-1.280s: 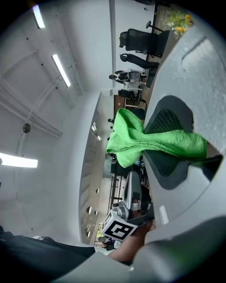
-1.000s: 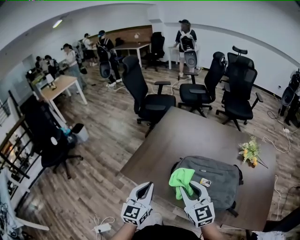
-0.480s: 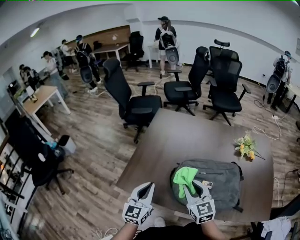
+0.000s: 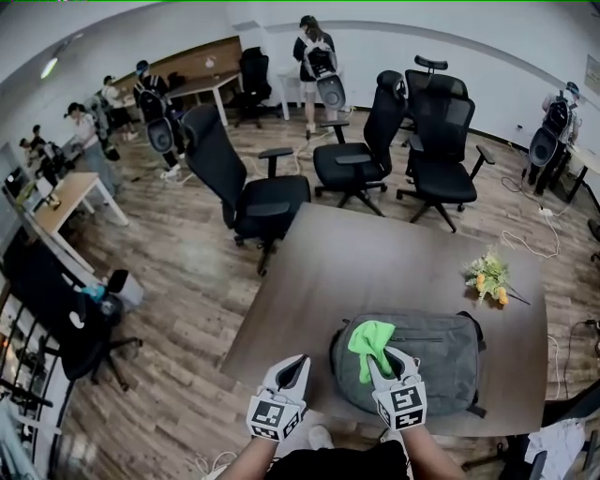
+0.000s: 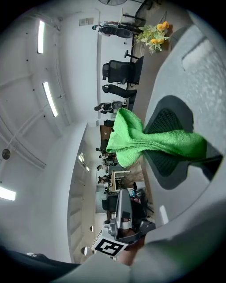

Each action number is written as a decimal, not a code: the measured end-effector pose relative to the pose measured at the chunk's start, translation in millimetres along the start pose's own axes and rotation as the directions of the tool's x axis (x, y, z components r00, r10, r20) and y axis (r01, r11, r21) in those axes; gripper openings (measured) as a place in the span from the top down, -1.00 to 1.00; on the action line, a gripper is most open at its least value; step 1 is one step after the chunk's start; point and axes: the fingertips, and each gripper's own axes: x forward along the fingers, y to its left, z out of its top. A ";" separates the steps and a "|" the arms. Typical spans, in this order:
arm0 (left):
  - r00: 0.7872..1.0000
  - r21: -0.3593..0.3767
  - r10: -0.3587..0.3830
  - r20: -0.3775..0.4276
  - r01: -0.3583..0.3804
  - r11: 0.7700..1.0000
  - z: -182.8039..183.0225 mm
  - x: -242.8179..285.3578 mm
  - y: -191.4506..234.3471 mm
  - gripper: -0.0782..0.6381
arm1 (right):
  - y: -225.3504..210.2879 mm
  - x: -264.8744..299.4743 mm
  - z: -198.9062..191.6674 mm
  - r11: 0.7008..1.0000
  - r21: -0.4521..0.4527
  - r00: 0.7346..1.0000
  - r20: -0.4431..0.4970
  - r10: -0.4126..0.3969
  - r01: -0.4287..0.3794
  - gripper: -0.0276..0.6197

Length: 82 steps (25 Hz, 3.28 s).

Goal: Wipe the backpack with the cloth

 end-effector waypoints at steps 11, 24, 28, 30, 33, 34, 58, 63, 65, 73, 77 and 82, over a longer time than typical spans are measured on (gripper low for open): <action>0.995 0.033 -0.032 -0.098 0.036 0.999 -10.5 24.7 10.7 0.73 | -12.3 53.4 -44.8 0.999 0.010 0.992 -0.121 -0.034 0.036 0.60; 0.996 0.008 -0.051 -0.068 0.052 0.999 1.5 40.5 11.7 0.73 | -36.3 111.9 -97.3 0.997 0.015 0.956 -0.287 -0.065 0.072 0.60; 0.995 0.005 -0.052 -0.081 0.052 0.999 -2.9 46.3 10.8 0.73 | -51.4 112.7 -101.8 0.995 0.018 0.946 -0.312 -0.084 0.094 0.60; 0.995 0.005 -0.053 -0.086 0.054 0.999 -4.2 49.5 9.5 0.73 | -57.4 111.7 -101.9 0.995 0.020 0.942 -0.324 -0.086 0.098 0.60; 0.993 -0.003 -0.068 -0.095 0.068 0.998 -7.8 54.4 3.3 0.73 | -67.3 107.6 -104.9 0.994 0.014 0.935 -0.341 -0.100 0.111 0.60; 0.992 -0.005 -0.077 -0.098 0.077 0.997 -8.4 55.9 1.0 0.73 | -70.1 106.9 -105.1 0.993 0.009 0.934 -0.341 -0.106 0.117 0.60; 0.970 -0.001 -0.188 -0.153 0.190 0.982 -25.9 96.5 -60.8 0.73 | -193.4 16.5 -122.9 0.933 -0.075 0.799 -0.496 -0.340 0.351 0.60; 0.964 0.010 -0.214 -0.156 0.218 0.976 -32.1 102.9 -74.7 0.73 | -224.4 -13.5 -126.1 0.909 -0.101 0.759 -0.517 -0.396 0.405 0.60; 0.958 0.039 -0.223 -0.178 0.234 0.971 -34.0 104.7 -80.0 0.73 | -238.7 -27.4 -126.0 0.891 -0.101 0.741 -0.519 -0.427 0.442 0.60; 0.943 0.072 -0.252 -0.217 0.273 0.959 -40.3 108.9 -92.3 0.73 | -276.2 -74.3 -126.5 0.833 -0.113 0.679 -0.525 -0.513 0.541 0.60; 0.951 0.114 -0.248 -0.183 0.271 0.956 -37.4 110.9 -95.3 0.73 | -275.9 -81.5 -124.1 0.832 -0.114 0.685 -0.512 -0.518 0.544 0.60; 0.963 0.128 -0.213 -0.167 0.235 0.964 -34.2 107.5 -82.1 0.73 | -242.4 -70.5 -102.5 0.864 -0.122 0.749 -0.449 -0.487 0.489 0.60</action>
